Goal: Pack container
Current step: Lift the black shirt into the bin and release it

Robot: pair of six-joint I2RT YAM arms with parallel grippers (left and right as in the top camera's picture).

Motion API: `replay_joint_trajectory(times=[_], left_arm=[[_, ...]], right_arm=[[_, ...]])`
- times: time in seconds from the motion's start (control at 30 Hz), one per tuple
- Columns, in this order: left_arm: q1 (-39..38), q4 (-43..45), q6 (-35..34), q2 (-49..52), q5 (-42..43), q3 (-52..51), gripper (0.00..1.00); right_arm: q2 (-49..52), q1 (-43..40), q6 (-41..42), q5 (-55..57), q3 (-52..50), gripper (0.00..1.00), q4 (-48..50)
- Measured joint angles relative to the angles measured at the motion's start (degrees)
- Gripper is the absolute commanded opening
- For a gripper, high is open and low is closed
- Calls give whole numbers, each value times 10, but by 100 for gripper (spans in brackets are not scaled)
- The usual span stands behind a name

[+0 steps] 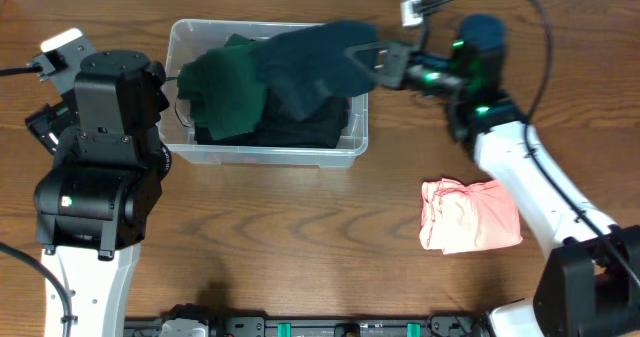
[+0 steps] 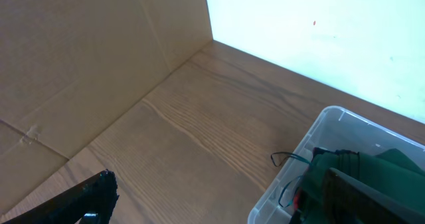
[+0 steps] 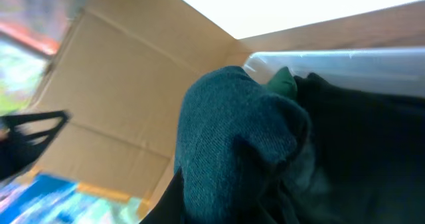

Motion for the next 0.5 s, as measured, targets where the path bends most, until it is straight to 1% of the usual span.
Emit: replay_joint_trajectory(times=[0.1, 0.2, 0.37, 0.5], left_arm=[[0, 0, 0, 0, 0, 0, 98], [0, 0, 0, 0, 0, 0, 98], [0, 0, 0, 0, 0, 0, 98], [0, 0, 0, 0, 0, 0, 98]], right_arm=[[18, 48, 0, 74, 0, 1, -12], [59, 72, 1, 113, 0, 1, -19], [132, 81, 6, 171, 0, 1, -106], [138, 84, 13, 195, 9, 1, -141]])
